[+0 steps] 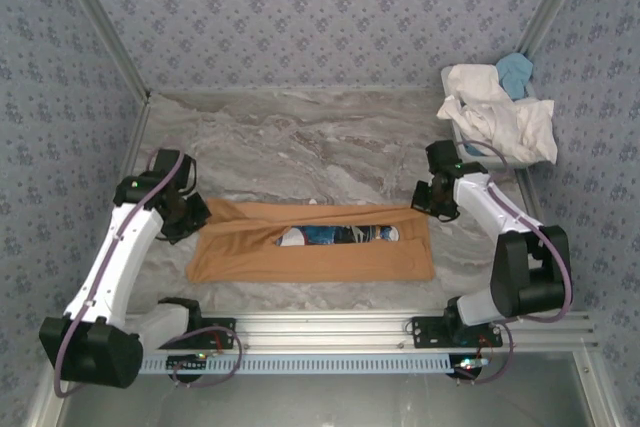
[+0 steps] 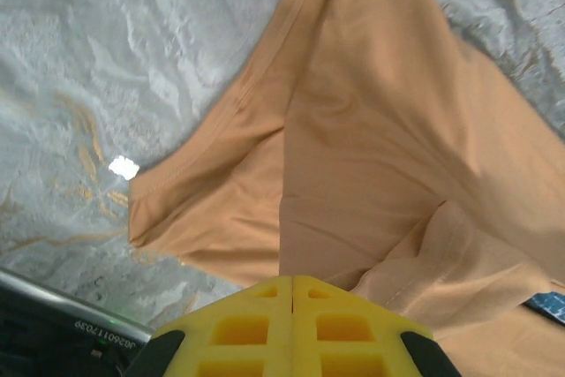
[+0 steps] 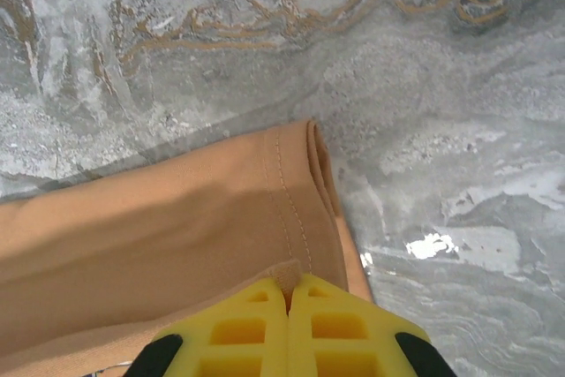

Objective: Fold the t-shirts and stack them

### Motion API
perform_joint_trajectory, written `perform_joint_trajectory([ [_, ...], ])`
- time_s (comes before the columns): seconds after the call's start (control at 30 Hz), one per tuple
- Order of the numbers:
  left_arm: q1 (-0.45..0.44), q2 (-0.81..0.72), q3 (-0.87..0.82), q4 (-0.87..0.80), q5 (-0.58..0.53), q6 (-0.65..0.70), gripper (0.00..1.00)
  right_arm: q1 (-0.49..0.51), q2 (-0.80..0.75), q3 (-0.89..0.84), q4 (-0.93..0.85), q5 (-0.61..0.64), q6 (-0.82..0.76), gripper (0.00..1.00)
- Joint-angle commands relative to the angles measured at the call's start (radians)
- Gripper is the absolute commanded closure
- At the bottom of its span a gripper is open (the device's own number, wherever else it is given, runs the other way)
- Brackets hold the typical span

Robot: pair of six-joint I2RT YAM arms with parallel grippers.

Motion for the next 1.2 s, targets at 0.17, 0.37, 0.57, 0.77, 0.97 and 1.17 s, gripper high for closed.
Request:
perform_joint_trajectory([
  [0.17, -0.092, -0.090, -0.129, -0.086, -0.047, -0.180, 1.00, 0.018, -0.063, -0.075, -0.073, 0.044, 0.044, 1.00],
  [0.37, -0.125, -0.121, -0.188, -0.118, -0.071, -0.242, 1.00, 0.027, -0.091, -0.113, -0.093, 0.069, 0.067, 1.00],
  [0.57, -0.172, -0.130, -0.268, -0.102, -0.052, -0.314, 1.00, 0.039, -0.105, -0.131, -0.107, 0.084, 0.085, 1.00],
  [0.77, -0.198, -0.129, -0.317, -0.060, -0.047, -0.354, 1.00, 0.052, -0.120, -0.147, -0.105, 0.081, 0.093, 1.00],
  [0.97, -0.221, -0.133, -0.317, -0.077, -0.065, -0.368, 1.00, 0.069, -0.120, -0.147, -0.106, 0.090, 0.101, 1.00],
  [1.17, -0.232, -0.130, -0.343, -0.037, -0.048, -0.380, 1.00, 0.087, -0.125, -0.149, -0.112, 0.095, 0.108, 0.97],
])
